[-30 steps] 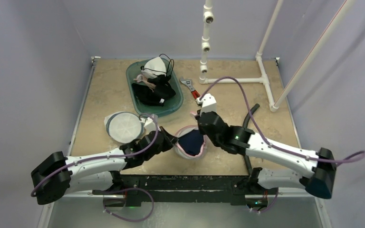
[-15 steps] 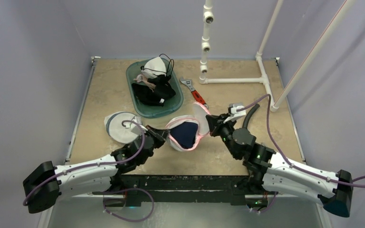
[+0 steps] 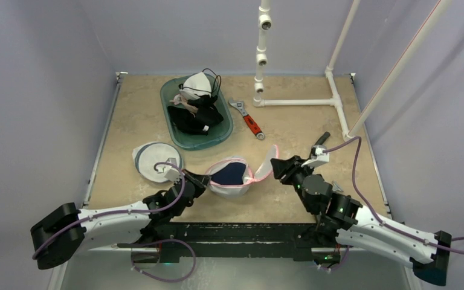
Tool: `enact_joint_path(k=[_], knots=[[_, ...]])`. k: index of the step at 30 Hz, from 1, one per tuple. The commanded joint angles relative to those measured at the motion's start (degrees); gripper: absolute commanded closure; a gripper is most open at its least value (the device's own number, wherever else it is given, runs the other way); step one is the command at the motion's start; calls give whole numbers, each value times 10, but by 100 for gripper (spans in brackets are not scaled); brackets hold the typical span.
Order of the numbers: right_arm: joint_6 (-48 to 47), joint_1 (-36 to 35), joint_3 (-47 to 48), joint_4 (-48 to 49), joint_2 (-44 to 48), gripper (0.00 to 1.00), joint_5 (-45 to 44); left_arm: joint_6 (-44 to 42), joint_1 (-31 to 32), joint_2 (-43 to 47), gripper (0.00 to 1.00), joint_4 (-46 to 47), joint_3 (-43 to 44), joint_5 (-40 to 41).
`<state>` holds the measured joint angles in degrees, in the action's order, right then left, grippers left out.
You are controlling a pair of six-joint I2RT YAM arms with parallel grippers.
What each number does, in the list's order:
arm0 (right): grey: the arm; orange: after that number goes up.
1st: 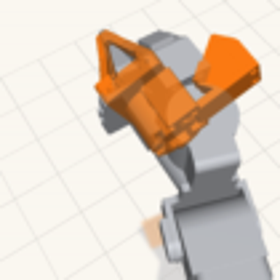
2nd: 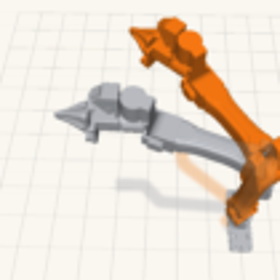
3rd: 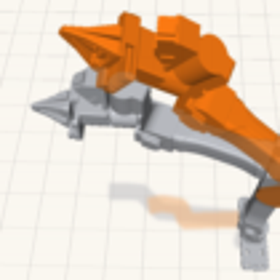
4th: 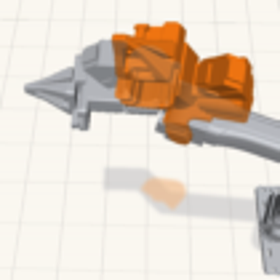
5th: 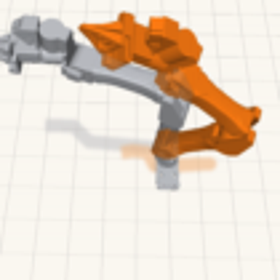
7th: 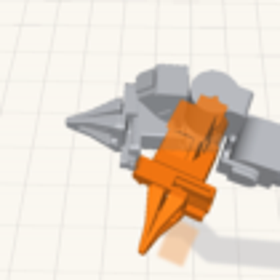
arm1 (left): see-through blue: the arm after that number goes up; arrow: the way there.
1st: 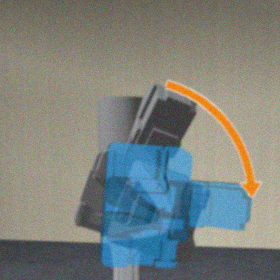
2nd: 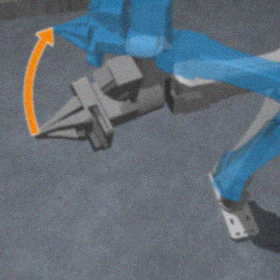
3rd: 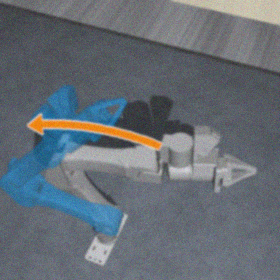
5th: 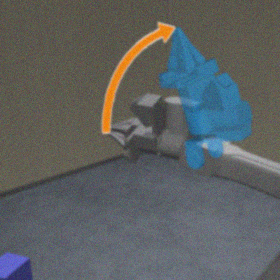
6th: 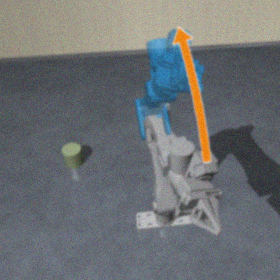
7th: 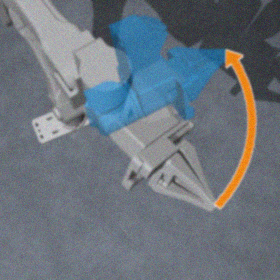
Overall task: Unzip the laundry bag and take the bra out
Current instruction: Open the laundry bag at the center of the board.
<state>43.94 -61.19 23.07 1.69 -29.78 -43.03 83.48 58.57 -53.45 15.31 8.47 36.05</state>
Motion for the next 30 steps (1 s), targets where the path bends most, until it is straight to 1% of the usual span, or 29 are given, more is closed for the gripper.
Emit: enact_joint_path(k=[1, 2, 4, 5, 6, 8, 11, 14, 16, 18, 20, 23, 25, 28, 30], knots=[[50, -3, 12, -59, 24, 48, -32, -4, -1, 23, 100, 9, -4, 9], [47, -2, 18, -67, 28, 43, -31, -8, -1, 26, 100, 4, -2, 9], [31, -3, 35, -74, 32, 39, -28, -16, -1, 31, 100, -8, 6, 8], [19, -2, 45, -76, 30, 38, -23, -17, -1, 32, 97, -14, 9, 7], [2, -3, 56, -73, 27, 37, -12, -19, -1, 34, 92, -19, 12, 4], [-35, -3, 81, -65, 9, 37, 25, -21, -1, 37, 78, -33, 19, -2], [-96, -2, 113, -34, -47, 40, 134, -29, -1, 46, 63, -62, 33, -16], [-99, -3, 130, -20, -115, 44, 226, -44, -1, 58, 50, -116, 60, -32], [-83, -2, 119, 14, -148, 45, 268, -63, -1, 70, 45, -161, 82, -42], [-59, -2, 97, 41, -159, 45, 287, -79, -1, 86, 43, -208, 99, -53], [-37, -2, 79, 61, -166, 43, 290, -93, -1, 99, 43, -215, 106, -66], [4, -3, 64, 58, -180, 42, 304, -115, -1, 98, 47, -190, 110, -90], [15, -3, 60, 66, -190, 41, 308, -127, -1, 78, 51, -179, 119, -102], [28, -3, 62, 67, -207, 41, 304, -144, -1, 37, 53, -163, 132, -117], [39, -3, 63, 62, -218, 40, 298, -152, -1, 14, 54, -135, 134, -123]])
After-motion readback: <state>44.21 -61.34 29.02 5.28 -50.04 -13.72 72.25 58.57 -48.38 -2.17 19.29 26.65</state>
